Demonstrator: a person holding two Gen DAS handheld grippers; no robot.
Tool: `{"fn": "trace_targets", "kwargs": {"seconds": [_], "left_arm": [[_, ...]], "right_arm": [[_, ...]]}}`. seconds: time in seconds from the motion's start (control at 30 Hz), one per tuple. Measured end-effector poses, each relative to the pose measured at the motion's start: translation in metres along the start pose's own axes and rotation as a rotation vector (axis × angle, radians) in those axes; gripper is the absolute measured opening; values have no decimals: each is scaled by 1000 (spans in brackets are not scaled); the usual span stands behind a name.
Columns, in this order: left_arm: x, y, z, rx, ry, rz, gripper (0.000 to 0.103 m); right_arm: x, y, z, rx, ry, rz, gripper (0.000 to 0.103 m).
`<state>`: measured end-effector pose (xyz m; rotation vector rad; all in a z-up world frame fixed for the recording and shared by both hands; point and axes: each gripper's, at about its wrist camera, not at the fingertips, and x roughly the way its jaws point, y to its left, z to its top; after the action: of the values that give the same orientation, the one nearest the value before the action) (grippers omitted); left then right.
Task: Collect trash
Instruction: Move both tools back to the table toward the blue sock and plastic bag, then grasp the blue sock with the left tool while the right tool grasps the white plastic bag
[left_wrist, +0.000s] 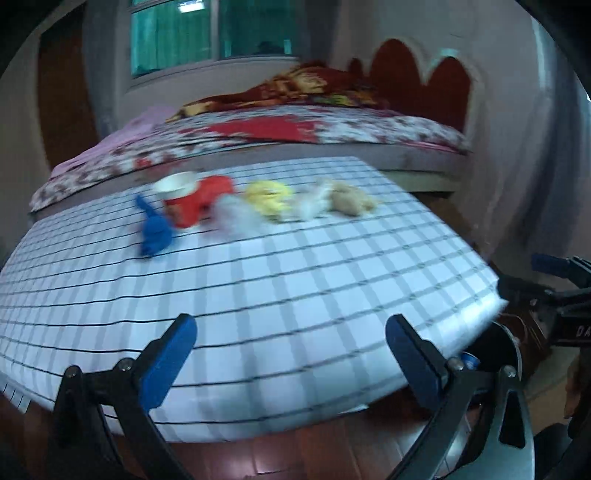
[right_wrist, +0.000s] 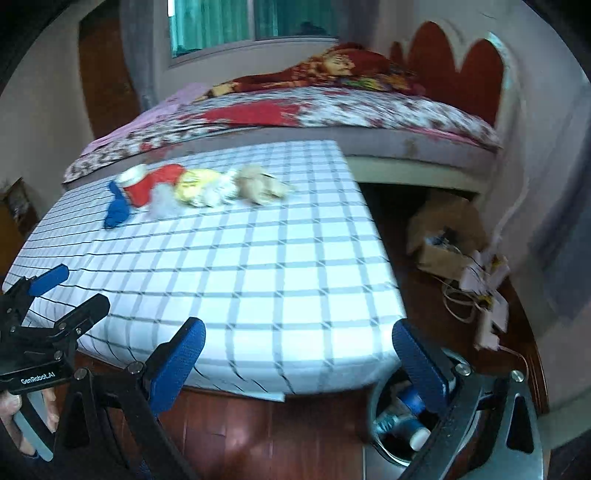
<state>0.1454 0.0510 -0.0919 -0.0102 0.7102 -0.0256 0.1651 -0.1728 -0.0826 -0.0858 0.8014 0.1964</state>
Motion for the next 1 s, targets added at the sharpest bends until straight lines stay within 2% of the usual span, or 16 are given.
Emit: {"fn": "trace_targets", "kwargs": {"seconds": [0.07, 0.2, 0.37, 0.43, 0.63, 0.87, 1.0], "left_arm": [[4, 23, 4, -27, -9, 43, 102], [16, 60, 14, -81, -18, 90, 102], [38, 95, 25, -116, -5, 129, 101], [49, 105, 30, -120, 0, 141, 100], [77, 123, 43, -130, 11, 160, 98], [109, 147, 61, -189, 34, 167, 95], [131, 153, 69, -185, 67, 180, 94]], "right_arm": [[10, 15, 12, -17, -7, 25, 102], [39, 43, 38, -54, -4, 67, 86], [73, 67, 62, -85, 3, 99, 84], [85, 74, 69, -93, 12, 110, 79], [122, 85, 89, -100, 22, 128, 76], [164, 88, 109, -77, 37, 142, 74], [183, 89, 120, -64, 51, 149, 74]]}}
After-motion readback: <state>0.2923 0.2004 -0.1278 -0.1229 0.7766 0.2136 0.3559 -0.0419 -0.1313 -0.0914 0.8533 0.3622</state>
